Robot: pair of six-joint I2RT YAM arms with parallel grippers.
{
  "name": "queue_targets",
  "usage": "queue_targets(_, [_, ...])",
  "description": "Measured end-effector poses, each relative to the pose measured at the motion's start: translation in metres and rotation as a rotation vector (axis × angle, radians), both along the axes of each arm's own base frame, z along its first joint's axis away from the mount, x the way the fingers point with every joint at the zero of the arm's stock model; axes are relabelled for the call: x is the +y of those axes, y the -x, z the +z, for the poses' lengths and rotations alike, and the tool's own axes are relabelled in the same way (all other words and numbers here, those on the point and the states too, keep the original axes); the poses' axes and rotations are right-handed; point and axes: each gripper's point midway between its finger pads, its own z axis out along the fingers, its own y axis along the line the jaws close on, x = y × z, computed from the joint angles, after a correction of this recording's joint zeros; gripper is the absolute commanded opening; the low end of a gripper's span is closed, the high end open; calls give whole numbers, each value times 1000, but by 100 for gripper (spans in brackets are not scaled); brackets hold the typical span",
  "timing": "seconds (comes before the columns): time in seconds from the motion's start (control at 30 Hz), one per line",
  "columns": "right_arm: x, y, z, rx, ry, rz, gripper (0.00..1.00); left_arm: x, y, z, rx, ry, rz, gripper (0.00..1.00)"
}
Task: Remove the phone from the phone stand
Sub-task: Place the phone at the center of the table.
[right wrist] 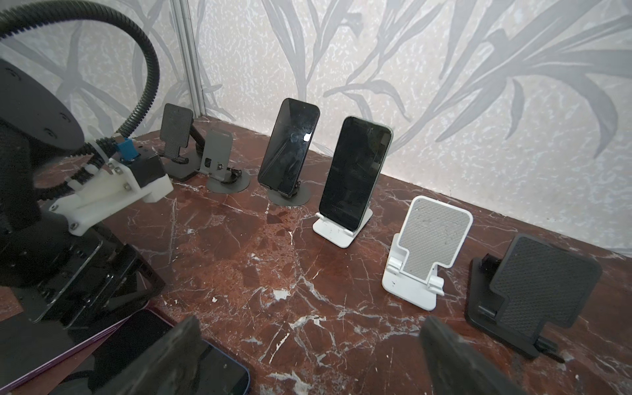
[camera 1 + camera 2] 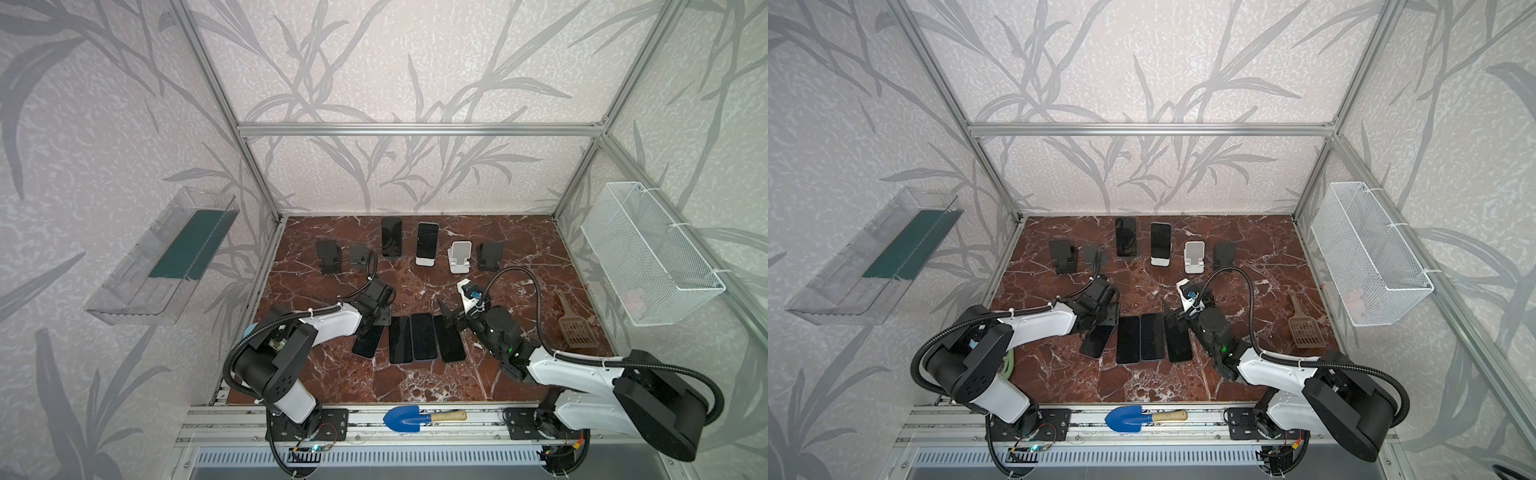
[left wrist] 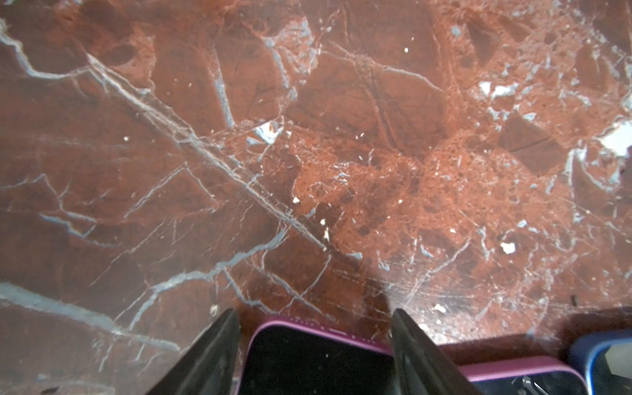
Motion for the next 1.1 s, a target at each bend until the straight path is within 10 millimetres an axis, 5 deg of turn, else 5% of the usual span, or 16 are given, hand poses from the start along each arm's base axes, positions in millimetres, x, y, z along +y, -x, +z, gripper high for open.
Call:
queue_targets(0.77, [-4,-2,0,2,-2,-27,99,-3,10,2,66,52,47,75])
queue_targets(1.1, [-5,-3,-3,10,0,-32,99,23,45,30,169,-28,64,79])
